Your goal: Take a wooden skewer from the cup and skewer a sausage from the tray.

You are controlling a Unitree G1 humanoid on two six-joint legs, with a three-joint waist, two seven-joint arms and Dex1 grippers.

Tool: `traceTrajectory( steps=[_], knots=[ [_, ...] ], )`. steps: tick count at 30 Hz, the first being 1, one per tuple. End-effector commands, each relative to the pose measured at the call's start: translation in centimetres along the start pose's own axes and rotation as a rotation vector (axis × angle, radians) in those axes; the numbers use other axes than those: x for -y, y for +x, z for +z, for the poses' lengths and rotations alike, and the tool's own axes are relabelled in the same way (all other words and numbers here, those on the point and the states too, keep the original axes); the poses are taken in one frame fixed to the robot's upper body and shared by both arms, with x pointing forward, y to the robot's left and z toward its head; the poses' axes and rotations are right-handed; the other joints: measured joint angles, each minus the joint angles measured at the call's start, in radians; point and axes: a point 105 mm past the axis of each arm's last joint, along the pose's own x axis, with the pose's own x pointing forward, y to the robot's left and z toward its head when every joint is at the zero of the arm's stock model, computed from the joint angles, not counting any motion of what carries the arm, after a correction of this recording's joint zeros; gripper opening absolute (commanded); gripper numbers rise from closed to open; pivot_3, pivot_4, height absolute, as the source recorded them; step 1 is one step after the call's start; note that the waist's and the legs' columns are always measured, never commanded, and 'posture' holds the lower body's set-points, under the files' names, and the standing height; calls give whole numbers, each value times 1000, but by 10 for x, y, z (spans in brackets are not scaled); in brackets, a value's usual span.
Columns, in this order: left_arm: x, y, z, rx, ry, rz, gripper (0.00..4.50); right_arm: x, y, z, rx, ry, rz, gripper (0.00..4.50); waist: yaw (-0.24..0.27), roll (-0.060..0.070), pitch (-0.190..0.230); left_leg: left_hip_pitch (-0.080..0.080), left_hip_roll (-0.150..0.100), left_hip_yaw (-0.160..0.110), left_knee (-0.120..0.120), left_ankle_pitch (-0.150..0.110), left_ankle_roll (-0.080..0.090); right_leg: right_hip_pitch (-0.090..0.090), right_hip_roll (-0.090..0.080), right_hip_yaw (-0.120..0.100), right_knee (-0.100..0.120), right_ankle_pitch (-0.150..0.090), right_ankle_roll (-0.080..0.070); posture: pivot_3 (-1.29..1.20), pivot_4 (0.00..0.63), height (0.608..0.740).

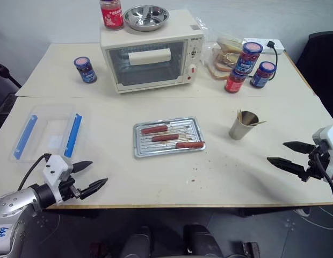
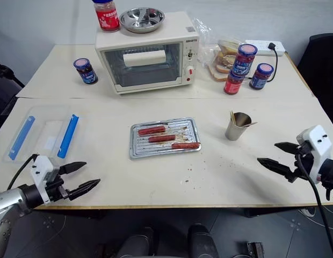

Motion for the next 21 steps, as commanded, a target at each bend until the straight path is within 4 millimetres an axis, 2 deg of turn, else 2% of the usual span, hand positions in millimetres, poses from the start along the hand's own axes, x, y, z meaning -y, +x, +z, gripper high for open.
traceTrajectory(
  steps=[1, 6, 14, 16, 19, 21],
  knots=[
    [4, 1, 6, 11, 32, -7, 4491, 0, 0, 7, 26, -37, -11, 4500, 0, 0, 0, 0, 0, 0, 0, 0, 0, 0, 0, 0, 0, 0, 0, 0, 150, 740],
    [3, 4, 9, 19, 8, 2, 4491, -2, 3, 8, 41, -38, -22, 4500, 0, 0, 0, 0, 0, 0, 0, 0, 0, 0, 0, 0, 0, 0, 0, 0, 150, 740],
    [16, 23, 22, 81, -20, -79, 4491, -18, 17, 3, 110, 49, -88, 4500, 1, 0, 0, 0, 0, 0, 0, 0, 0, 0, 0, 0, 1, 0, 0, 0, 150, 740],
    [22, 31, 30, 115, -40, -112, 4491, -24, 20, 1, 128, 53, -115, 4500, 1, 0, 0, 0, 0, 0, 1, 0, 0, 0, 0, 0, 1, 0, 0, 0, 150, 740],
    [32, 43, 53, 199, -103, -188, 4491, -27, 23, 6, 191, 84, -188, 4500, 2, 0, 0, 0, 0, 0, 1, 0, 0, 0, 0, 0, 2, 0, 0, 0, 150, 740],
    [44, 51, 76, 260, -188, -309, 4491, -22, 22, 17, 282, 127, -278, 4500, 1, 0, 0, 0, -1, 0, 2, 0, 0, 0, 0, 0, 2, 0, 0, 0, 150, 740]
  ],
)
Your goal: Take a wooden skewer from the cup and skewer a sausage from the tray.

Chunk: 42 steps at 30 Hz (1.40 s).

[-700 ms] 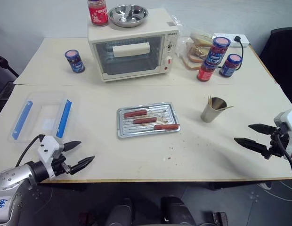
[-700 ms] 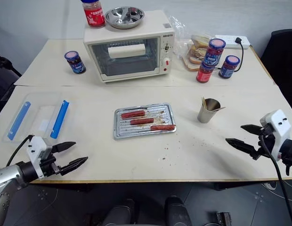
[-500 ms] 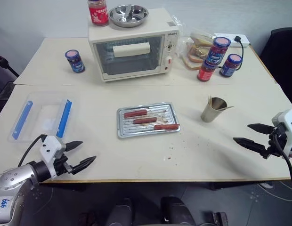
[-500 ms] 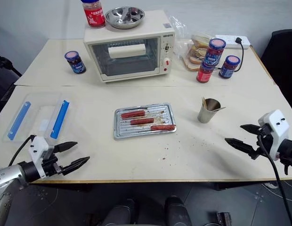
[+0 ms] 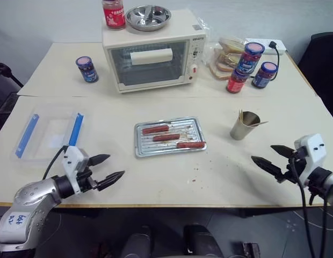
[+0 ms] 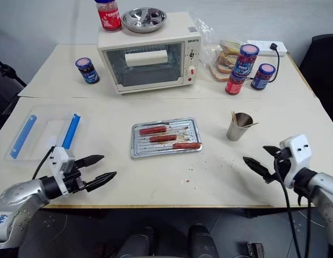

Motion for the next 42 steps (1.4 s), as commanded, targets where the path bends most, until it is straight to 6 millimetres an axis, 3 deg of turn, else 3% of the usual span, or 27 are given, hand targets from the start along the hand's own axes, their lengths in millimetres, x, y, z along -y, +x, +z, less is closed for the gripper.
traceTrajectory(
  steps=[1, 8, 16, 19, 26, 28, 31, 36, 42],
  knots=[
    [27, 21, 41, 114, -108, -224, 4491, 6, 0, 30, 177, 45, -151, 4500, 0, 0, 0, 0, 0, 0, 0, 0, -1, 0, 0, 0, 1, 0, 0, 0, 150, 740],
    [59, 57, 84, 146, -71, -537, 4491, 3, 12, 52, 318, 113, -192, 4500, -6, 0, 0, 0, -1, 0, 0, 1, -2, -1, 1, 0, 2, 0, 0, 0, 150, 740],
    [74, 92, 92, 115, 106, -669, 4491, -5, 37, 55, 358, 151, -153, 4500, -7, 0, 0, 0, 0, 1, 0, 1, -2, -2, 3, 0, 2, 0, 0, 0, 150, 740],
    [73, 98, 93, 125, 141, -660, 4500, -1, 44, 55, 382, 169, -175, 3985, -7, 0, 0, 0, 0, 1, 0, 1, -2, -2, 3, 1, 3, 0, 0, 0, 150, 740],
    [67, 102, 95, 156, 155, -602, 4500, 9, 51, 54, 409, 206, -233, 1979, -5, 0, 0, 0, 0, 1, 0, 1, -2, -3, 2, 1, 3, 0, 0, 0, 150, 740],
    [67, 102, 95, 163, 146, -596, 4500, 10, 51, 54, 414, 211, -239, 1979, -5, 0, 0, 0, 0, 1, 1, 1, -2, -3, 2, 1, 3, 0, 0, 0, 150, 740],
    [69, 102, 95, 166, 142, -595, 4500, 10, 52, 54, 422, 213, -237, 1462, -6, 0, 0, 0, 0, 1, 0, 1, -2, -3, 2, 1, 3, 0, 0, 0, 150, 740],
    [69, 104, 97, 170, 147, -590, 4500, 9, 54, 56, 430, 212, -236, 78, -6, 0, 0, 0, 0, 1, 1, 1, -2, -3, 2, 1, 3, 0, 0, 0, 150, 740],
    [67, 105, 93, 158, 166, -576, 4500, 6, 54, 59, 432, 191, -232, 14, -6, 0, 0, 0, 0, 1, 0, 1, -2, -3, 2, 1, 3, 0, 0, 0, 150, 740]
  ],
)
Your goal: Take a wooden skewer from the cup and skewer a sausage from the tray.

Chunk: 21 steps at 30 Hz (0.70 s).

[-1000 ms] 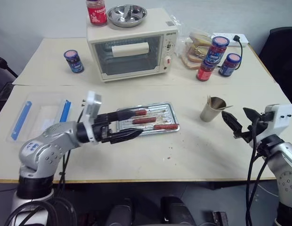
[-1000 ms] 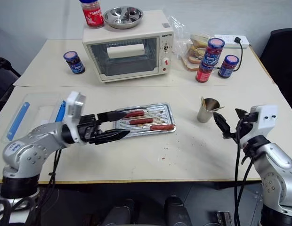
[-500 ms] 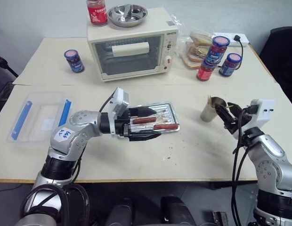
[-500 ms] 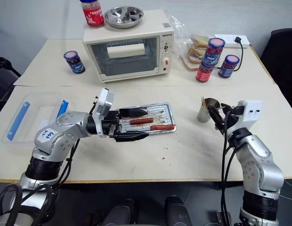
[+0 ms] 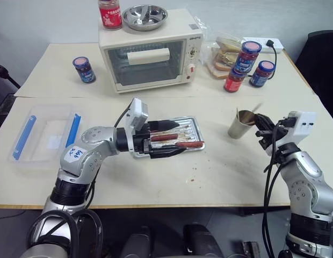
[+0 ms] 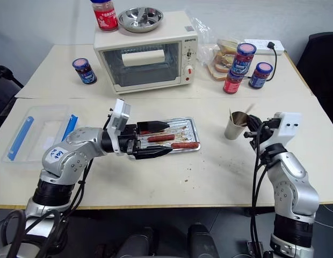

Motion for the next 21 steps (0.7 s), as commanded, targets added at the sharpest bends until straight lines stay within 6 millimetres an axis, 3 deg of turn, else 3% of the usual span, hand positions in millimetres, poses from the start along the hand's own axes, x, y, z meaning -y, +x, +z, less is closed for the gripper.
traceTrajectory(
  steps=[1, 8, 14, 17, 21],
  knots=[
    [1, -2, 4, -4, 60, 6, 4500, -4, -1, 13, 45, -36, 7, 14, 0, 0, 0, 0, 0, 0, 0, 0, 0, 0, 0, 0, 0, 0, 0, 0, 150, 740],
    [-3, -11, 1, -11, 76, 41, 4500, -7, -9, 52, 47, -122, 40, 14, 1, 0, 0, 0, 0, 0, 0, 0, 0, 0, 0, 0, 0, 0, 0, 0, 150, 740],
    [-5, -17, 1, -10, 95, 57, 4500, -22, -16, 88, -1, -106, 170, 14, 1, 0, 0, -1, 0, 0, 0, 0, 0, 0, 0, 0, -1, 0, 0, 0, 150, 740],
    [-7, -19, 6, 12, 104, 71, 4500, -36, -15, 102, -21, 56, 278, 14, 1, 0, 0, -1, 1, 0, 0, 0, 0, 0, 0, 0, -1, 0, 0, 0, 150, 740],
    [-20, -22, 16, 41, 178, 159, 4500, -76, -21, 109, -65, 249, 531, 14, 2, 0, 0, -1, 1, 0, 0, 0, 0, 0, 0, 0, -1, 0, 0, 0, 150, 740]
  ],
)
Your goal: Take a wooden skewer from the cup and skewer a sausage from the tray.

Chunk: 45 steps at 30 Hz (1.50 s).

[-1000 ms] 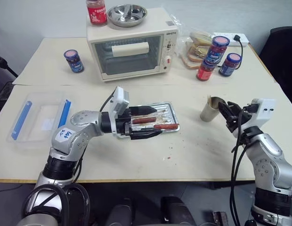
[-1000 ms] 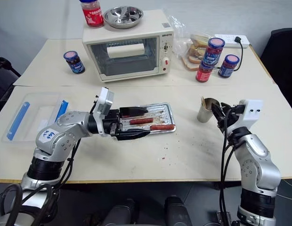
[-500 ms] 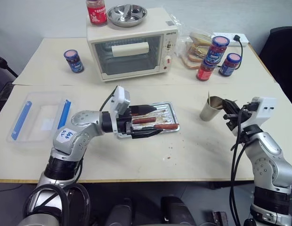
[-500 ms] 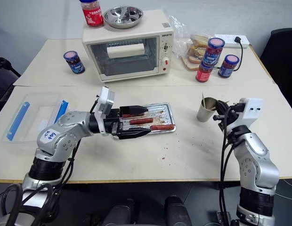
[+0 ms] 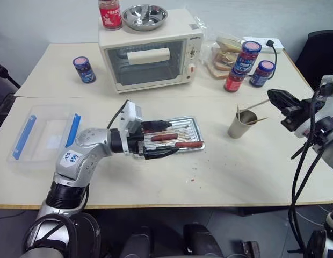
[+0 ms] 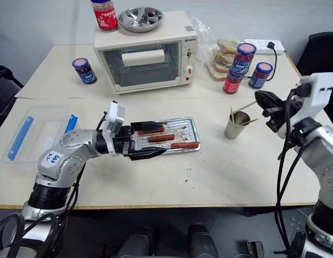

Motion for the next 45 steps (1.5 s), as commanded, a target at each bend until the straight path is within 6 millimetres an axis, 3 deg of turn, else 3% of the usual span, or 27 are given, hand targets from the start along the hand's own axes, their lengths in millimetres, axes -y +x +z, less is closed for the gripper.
traceTrajectory(
  steps=[1, 7, 11, 15, 19, 25, 30, 35, 41, 45],
  knots=[
    [-16, -4, 18, 48, 112, 102, 4500, -41, 5, 8, 2, 153, 221, 14, 1, 0, 0, 0, 0, 0, 0, 0, 0, 0, 0, 0, 0, 0, 0, 0, 150, 740],
    [-13, -10, 26, 80, 117, 112, 4500, -79, 19, 7, 16, 477, 418, 14, 0, 0, 0, -1, 0, 0, 1, 0, 1, 0, -1, -1, 0, 0, 0, 0, 150, 740],
    [7, -12, 30, 120, 35, 10, 4500, -84, 29, -4, 15, 602, 445, 14, -6, -1, 0, -1, 1, 0, 1, 0, 1, 0, -1, -1, 0, 0, 0, 0, 150, 740],
    [6, -11, 38, 160, 34, 56, 4500, -91, 32, -16, -15, 658, 497, 14, -7, -1, 0, -2, 0, -1, 1, 0, 1, 0, -1, -1, 0, 0, 0, 0, 150, 740],
    [-9, -13, 60, 271, 26, 153, 4500, -87, 36, -26, -35, 718, 501, 14, -2, -1, 0, -2, 0, -2, 1, 0, 1, 0, -1, -2, 0, 0, 0, 0, 150, 740],
    [-1, -8, 62, 267, 15, 86, 4500, -91, 40, -27, -24, 753, 518, 14, -9, -1, 0, -2, 0, -1, 1, 0, 1, 0, 0, -2, 0, 0, 0, 0, 150, 740],
    [9, 1, 58, 241, 13, 5, 3320, -97, 42, -31, -23, 780, 530, 0, -21, -1, 0, -2, 0, -2, 1, 0, 1, 0, 0, -2, 0, 0, 0, 0, 150, 740],
    [7, 4, 57, 219, 28, 3, 2172, -98, 42, -31, -17, 789, 536, 0, -23, -1, 0, -2, 0, -2, 0, 0, 1, -1, 0, -2, 0, 0, 0, 0, 150, 740],
    [8, 6, 58, 212, 41, -13, 2172, -98, 41, -32, -28, 785, 546, 0, -24, -1, 0, -2, 0, -2, 0, 0, 1, -1, 0, -2, 0, 0, 0, 0, 150, 740],
    [8, 6, 57, 207, 39, -15, 1377, -98, 39, -35, -39, 780, 551, 0, -23, -1, 0, -2, 0, -2, 0, 0, 1, -1, 0, -2, 0, 0, 0, 0, 150, 740]
  ],
)
